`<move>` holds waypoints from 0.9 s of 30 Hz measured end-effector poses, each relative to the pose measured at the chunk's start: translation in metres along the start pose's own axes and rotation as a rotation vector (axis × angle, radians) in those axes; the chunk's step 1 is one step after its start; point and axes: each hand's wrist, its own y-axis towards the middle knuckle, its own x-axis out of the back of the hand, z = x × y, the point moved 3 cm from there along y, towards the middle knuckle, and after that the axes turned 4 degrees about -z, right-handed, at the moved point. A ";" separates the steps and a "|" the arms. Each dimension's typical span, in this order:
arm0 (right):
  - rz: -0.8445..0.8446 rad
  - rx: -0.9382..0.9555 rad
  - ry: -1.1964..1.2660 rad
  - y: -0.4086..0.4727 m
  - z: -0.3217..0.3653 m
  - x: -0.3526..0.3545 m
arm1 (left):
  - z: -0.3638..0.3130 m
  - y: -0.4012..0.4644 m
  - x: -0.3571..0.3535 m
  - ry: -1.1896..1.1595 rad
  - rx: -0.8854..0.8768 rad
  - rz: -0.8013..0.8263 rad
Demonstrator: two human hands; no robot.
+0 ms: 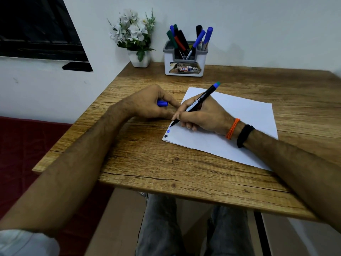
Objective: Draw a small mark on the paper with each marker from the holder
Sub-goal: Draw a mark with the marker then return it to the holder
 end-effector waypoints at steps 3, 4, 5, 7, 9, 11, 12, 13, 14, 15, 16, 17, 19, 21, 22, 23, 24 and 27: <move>0.029 0.000 0.002 0.000 0.001 -0.001 | -0.001 0.000 0.000 0.004 -0.001 0.001; 0.027 -0.001 0.002 0.000 0.001 0.000 | -0.002 0.000 0.000 0.009 -0.002 0.001; 0.015 -0.002 0.002 0.000 0.001 0.000 | -0.002 -0.001 0.000 0.012 -0.001 0.001; 0.007 -0.001 0.001 0.000 0.001 0.000 | -0.001 -0.001 0.000 0.008 -0.006 0.000; 0.022 0.002 0.003 -0.001 0.001 -0.002 | -0.001 -0.001 -0.001 0.003 -0.014 -0.004; 0.011 -0.002 0.008 0.000 0.000 -0.001 | -0.001 -0.001 -0.001 0.002 -0.016 -0.007; 0.008 -0.004 0.009 0.000 0.000 -0.001 | -0.001 -0.001 0.000 -0.001 -0.015 -0.007; 0.015 -0.002 0.010 0.000 0.001 -0.001 | -0.001 -0.001 0.000 -0.002 -0.014 -0.005; 0.025 0.000 0.008 -0.001 0.001 -0.002 | -0.001 -0.001 0.000 0.001 -0.012 -0.003; 0.030 0.000 0.008 -0.001 0.001 -0.002 | -0.002 -0.001 0.000 0.004 -0.007 -0.001; 0.025 -0.003 0.008 -0.001 0.001 -0.001 | -0.002 0.000 0.000 0.007 -0.002 0.001; 0.018 -0.005 0.009 -0.001 0.001 -0.001 | -0.001 0.000 0.000 0.008 0.001 0.003; 0.025 -0.002 0.005 0.000 0.001 -0.001 | -0.001 -0.001 0.000 0.009 0.001 0.008; 0.038 -0.004 0.005 -0.001 0.000 -0.002 | 0.000 0.000 0.000 0.015 0.006 0.012; 0.031 -0.008 0.008 -0.001 0.000 -0.002 | 0.000 0.000 -0.001 0.016 0.007 0.014; 0.023 -0.010 0.011 0.000 0.000 -0.001 | 0.000 0.000 -0.001 0.016 0.008 0.015; 0.021 -0.010 0.013 0.000 0.000 -0.001 | 0.000 0.000 -0.001 0.012 0.007 0.016; 0.037 -0.011 0.007 -0.001 0.000 -0.001 | -0.001 0.000 -0.001 0.002 0.003 0.015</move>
